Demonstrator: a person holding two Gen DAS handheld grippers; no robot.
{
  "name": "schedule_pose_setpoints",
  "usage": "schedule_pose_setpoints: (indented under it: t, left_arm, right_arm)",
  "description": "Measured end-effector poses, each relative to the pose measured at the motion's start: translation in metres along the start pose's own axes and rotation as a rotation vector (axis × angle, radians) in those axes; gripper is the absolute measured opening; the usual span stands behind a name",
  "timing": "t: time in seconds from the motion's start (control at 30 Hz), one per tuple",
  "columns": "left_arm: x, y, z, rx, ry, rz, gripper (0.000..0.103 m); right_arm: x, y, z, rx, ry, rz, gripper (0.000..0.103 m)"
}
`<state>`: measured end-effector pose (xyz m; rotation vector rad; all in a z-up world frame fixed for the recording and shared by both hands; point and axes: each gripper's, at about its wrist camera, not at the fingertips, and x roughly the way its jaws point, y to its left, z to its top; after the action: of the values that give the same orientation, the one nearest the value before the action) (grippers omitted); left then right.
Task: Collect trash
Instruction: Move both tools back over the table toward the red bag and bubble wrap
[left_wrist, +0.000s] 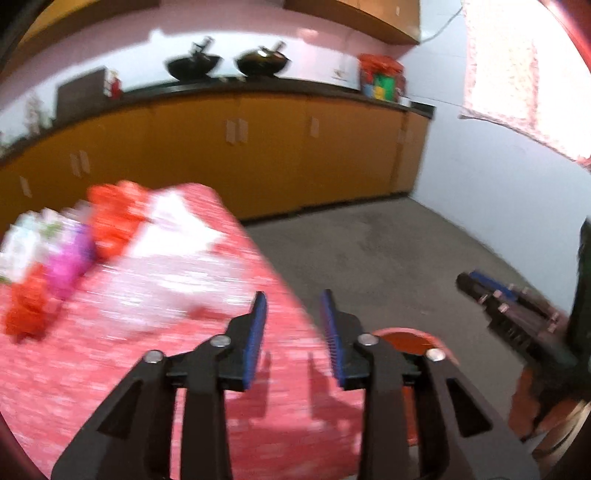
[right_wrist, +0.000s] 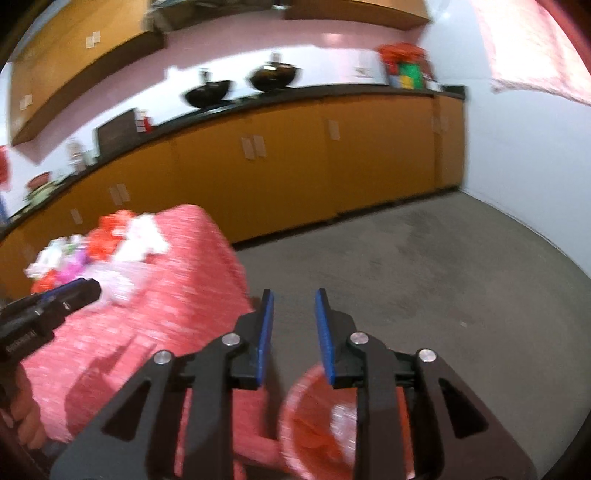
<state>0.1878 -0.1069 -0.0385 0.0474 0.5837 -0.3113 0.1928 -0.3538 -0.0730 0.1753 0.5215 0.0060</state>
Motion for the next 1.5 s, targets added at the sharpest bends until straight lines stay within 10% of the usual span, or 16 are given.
schedule_pose_setpoints:
  t: [0.37, 0.77, 1.0, 1.27, 1.5]
  left_arm:
    - [-0.037, 0.171, -0.01, -0.192, -0.033, 0.355, 0.054]
    - [-0.045, 0.238, -0.027, -0.276, -0.057, 0.444, 0.066]
    - [-0.034, 0.245, -0.031, -0.28, -0.04, 0.434, 0.067]
    - [-0.024, 0.246, -0.03, -0.306, -0.026, 0.423, 0.067]
    - [-0.01, 0.245, -0.025, -0.3, 0.008, 0.444, 0.067]
  right_arm:
    - [0.041, 0.183, 0.023, -0.193, 0.062, 0.296, 0.051]
    - [0.118, 0.265, 0.013, -0.295, 0.223, 0.222, 0.072]
    - [0.13, 0.264, 0.007, -0.313, 0.264, 0.189, 0.025]
    - [0.117, 0.262, 0.008, -0.295, 0.226, 0.232, 0.002]
    - [0.115, 0.26, 0.009, -0.286, 0.227, 0.239, 0.002]
